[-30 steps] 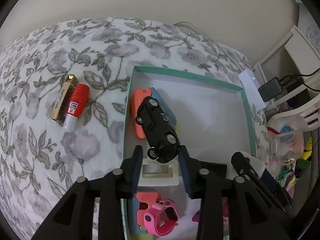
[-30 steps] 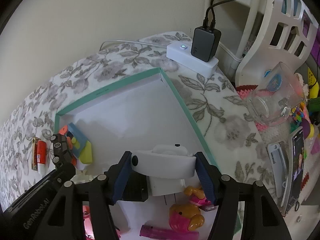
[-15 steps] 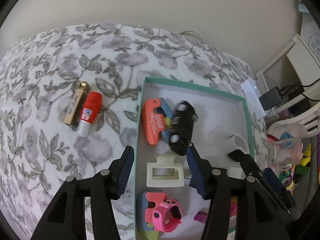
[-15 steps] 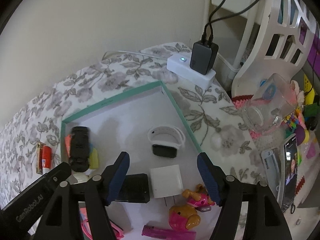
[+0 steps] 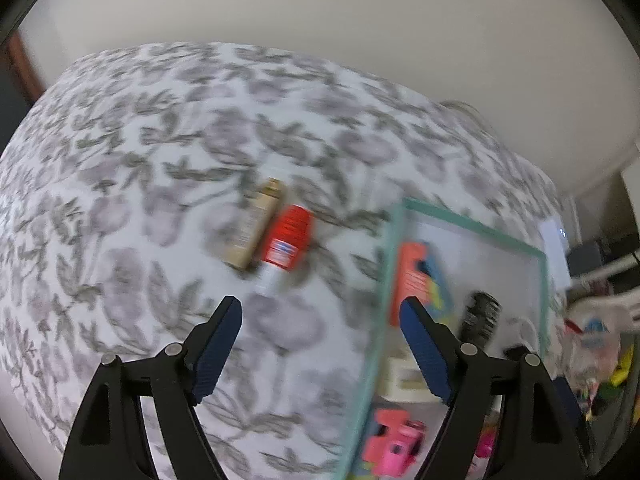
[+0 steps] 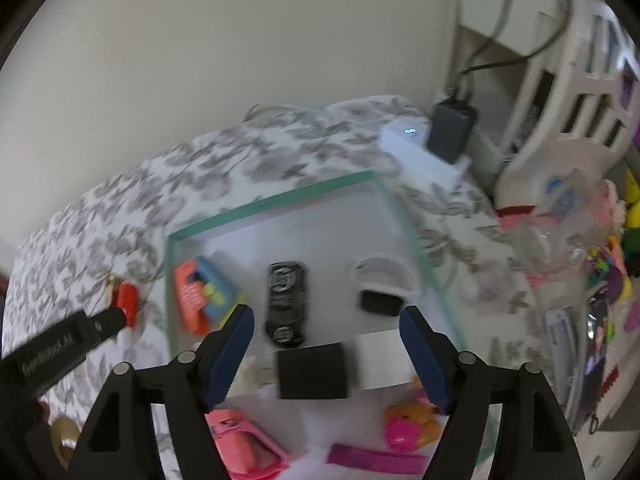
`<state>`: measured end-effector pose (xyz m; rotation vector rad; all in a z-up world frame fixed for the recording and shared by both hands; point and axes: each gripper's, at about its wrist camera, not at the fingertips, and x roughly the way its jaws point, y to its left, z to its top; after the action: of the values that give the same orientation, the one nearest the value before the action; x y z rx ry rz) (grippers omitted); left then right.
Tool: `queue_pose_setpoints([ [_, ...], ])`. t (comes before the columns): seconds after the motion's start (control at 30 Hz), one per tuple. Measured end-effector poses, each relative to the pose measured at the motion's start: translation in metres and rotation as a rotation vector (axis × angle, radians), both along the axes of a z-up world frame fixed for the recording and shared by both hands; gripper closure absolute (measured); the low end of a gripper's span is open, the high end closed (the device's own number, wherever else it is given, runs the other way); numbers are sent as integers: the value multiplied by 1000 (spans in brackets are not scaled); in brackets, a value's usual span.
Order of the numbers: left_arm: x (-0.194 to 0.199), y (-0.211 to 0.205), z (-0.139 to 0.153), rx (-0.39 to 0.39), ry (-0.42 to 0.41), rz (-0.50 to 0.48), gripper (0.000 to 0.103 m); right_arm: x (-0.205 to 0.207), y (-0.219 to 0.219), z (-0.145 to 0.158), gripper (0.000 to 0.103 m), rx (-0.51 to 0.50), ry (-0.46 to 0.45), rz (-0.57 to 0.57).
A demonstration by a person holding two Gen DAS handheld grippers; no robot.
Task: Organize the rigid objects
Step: 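Move both tools back toward the red bottle and gold box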
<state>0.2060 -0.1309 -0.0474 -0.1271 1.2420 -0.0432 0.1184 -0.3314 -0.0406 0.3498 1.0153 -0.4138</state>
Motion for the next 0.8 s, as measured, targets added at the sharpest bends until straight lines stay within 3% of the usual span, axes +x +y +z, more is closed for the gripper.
queue_pose_setpoints([
  [0.07, 5, 16, -1, 21, 2, 39, 9, 5, 11, -1, 18, 9, -2, 28],
  [0.3, 17, 75, -7, 80, 15, 175, 9, 16, 44, -6, 15, 25, -1, 105],
  [0.47, 19, 119, -11, 113, 18, 269, 8, 22, 64, -9, 4, 26, -6, 143],
  [0.8, 23, 157, -10, 119, 9, 324, 7, 33, 93, -16, 0, 41, -16, 194],
])
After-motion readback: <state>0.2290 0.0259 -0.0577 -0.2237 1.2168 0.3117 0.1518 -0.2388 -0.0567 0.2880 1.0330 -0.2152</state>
